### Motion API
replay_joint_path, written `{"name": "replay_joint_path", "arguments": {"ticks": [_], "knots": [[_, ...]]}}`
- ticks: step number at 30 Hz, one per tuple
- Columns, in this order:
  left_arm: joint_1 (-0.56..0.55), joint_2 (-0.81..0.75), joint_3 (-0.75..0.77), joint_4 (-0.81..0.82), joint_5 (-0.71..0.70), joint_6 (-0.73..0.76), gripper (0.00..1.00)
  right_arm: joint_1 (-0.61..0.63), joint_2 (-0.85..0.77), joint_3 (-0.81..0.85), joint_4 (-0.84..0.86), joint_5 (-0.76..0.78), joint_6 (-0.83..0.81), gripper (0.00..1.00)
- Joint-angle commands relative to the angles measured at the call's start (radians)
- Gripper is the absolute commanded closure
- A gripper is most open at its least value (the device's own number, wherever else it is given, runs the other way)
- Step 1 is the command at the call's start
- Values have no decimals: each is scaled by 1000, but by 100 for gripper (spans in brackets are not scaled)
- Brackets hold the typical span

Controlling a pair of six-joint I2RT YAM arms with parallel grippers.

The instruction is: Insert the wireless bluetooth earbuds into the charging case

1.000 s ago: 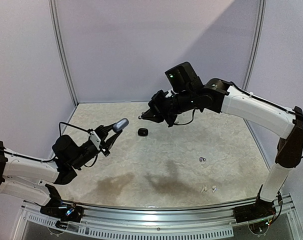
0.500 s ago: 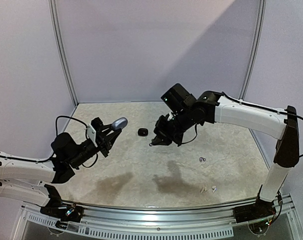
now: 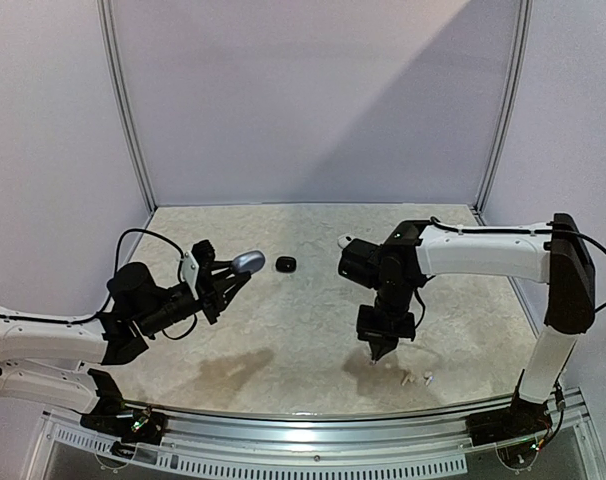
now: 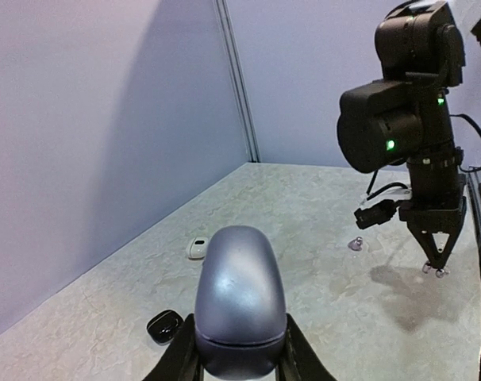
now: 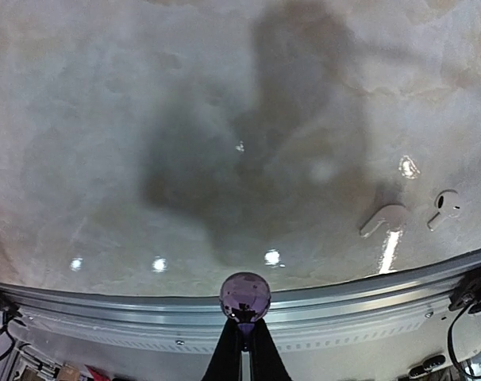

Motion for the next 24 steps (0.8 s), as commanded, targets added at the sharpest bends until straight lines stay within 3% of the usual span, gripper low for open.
{"name": "replay_joint_path", "arguments": {"ticks": [1,10,24], "knots": [[4,-14,18,-26,15,14,100,-9,35,-71,-35,-15,-38,100],[4,-22,14,-23,18,24,100,-18,146,-46,13,-61,-98,100],[6,-13,16,-20,21,32,100,-23,160,-101,85,-80,-102,97]]}}
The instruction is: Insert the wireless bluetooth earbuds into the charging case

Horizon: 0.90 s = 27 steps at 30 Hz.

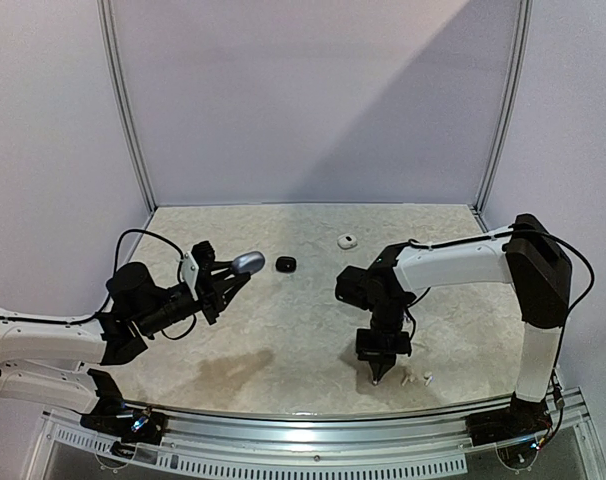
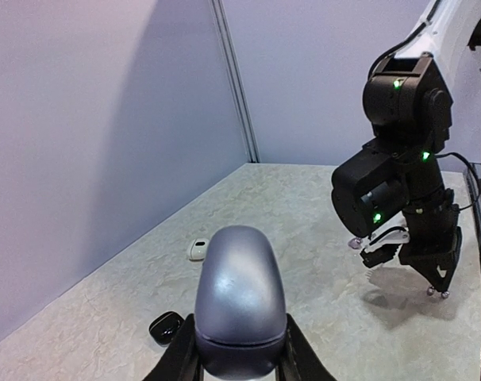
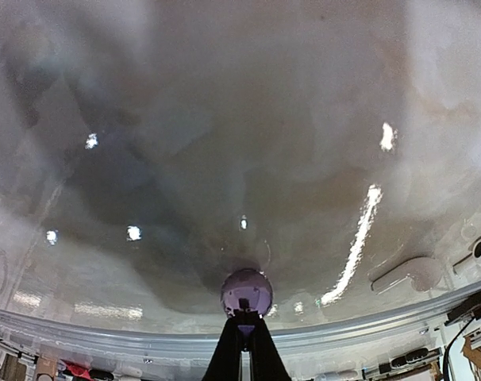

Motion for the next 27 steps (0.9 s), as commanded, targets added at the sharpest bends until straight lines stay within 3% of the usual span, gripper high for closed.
{"name": "replay_joint_path", "arguments": {"ticks": [1,8,27], "knots": [[5,-2,16,-6,12,14,100,-8,24,-20,33,3,-11,95],[5,0,16,-7,15,17,100,-8,26,-2,28,9,-16,84],[7,-3,13,-13,20,23,100,-8,30,43,-23,37,-48,74]]}}
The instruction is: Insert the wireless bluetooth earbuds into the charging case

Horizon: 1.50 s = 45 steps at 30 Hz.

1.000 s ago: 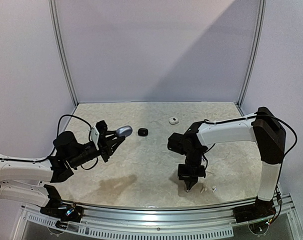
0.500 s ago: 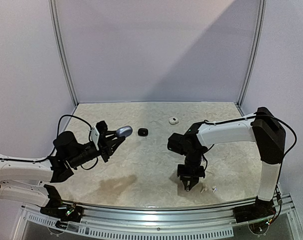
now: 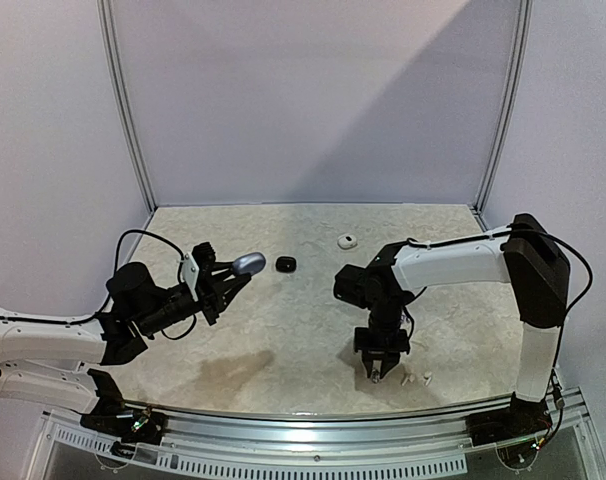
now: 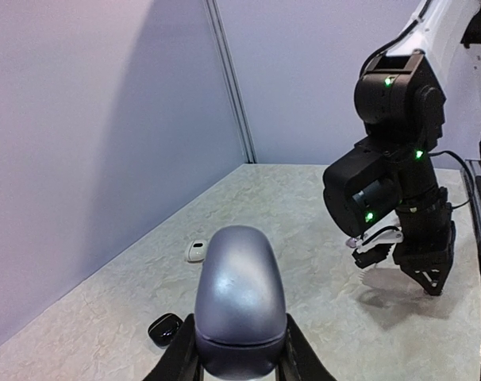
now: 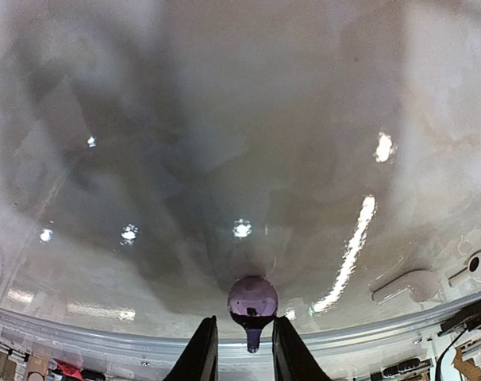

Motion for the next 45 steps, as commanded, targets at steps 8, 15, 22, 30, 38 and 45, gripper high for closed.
{"name": "replay_joint_path", "arguments": {"ticks": [8,15,22,30,38,45], "knots": [[5,-4,12,-15,10,8,100,-8,8,78,-97,69,-48,40],[9,-28,25,-62,68,-22,100,-32,-77,302,-262,310,-253,29],[24,-69,55,-130,275,-217,100,3,-287,380,145,420,-766,25],[31,-32,125,-146,498,-224,100,48,-532,74,841,-24,-1198,1],[45,27,193,-166,632,-151,100,125,-428,123,810,-71,-1308,1],[48,52,216,-188,647,-128,100,142,-377,140,811,-51,-1332,1]]}}
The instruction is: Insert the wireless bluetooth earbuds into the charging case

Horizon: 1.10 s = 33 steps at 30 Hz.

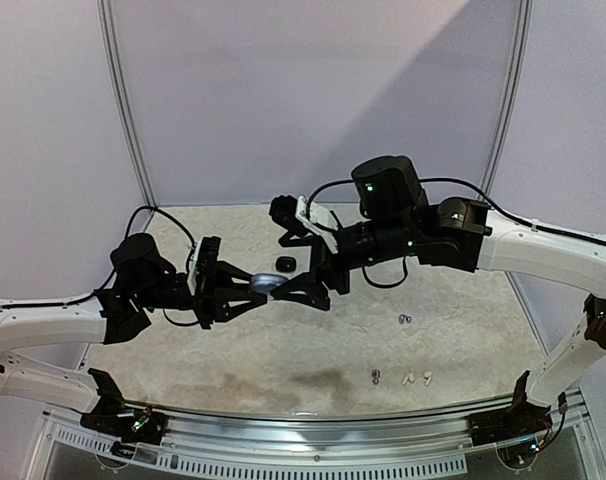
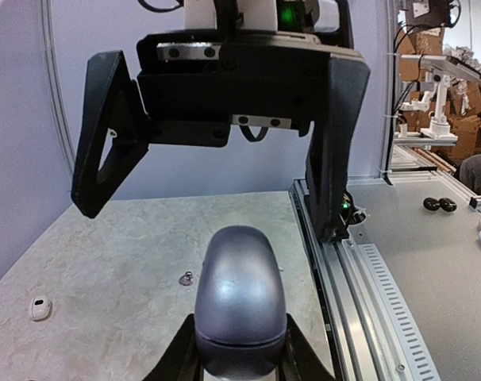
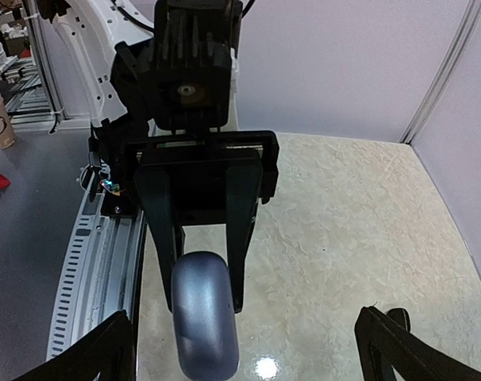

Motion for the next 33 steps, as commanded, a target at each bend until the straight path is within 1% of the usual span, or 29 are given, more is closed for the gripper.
{"name": "replay_joint_path", "arguments": {"ticks": [1,10,18,23,33], "knots": [[12,13,29,-23,28,30,100,6,34,35,10,-3,-44,1],[15,7,25,-40,29,41,100,5,78,70,-28,128,-86,2],[15,3,29,-115,70,169,100,-2,105,104,-45,192,-57,3],[14,1,35,-178,82,259,100,-28,93,104,-25,174,-14,4],[13,-4,28,-170,81,245,100,-52,94,47,11,140,49,5]]}}
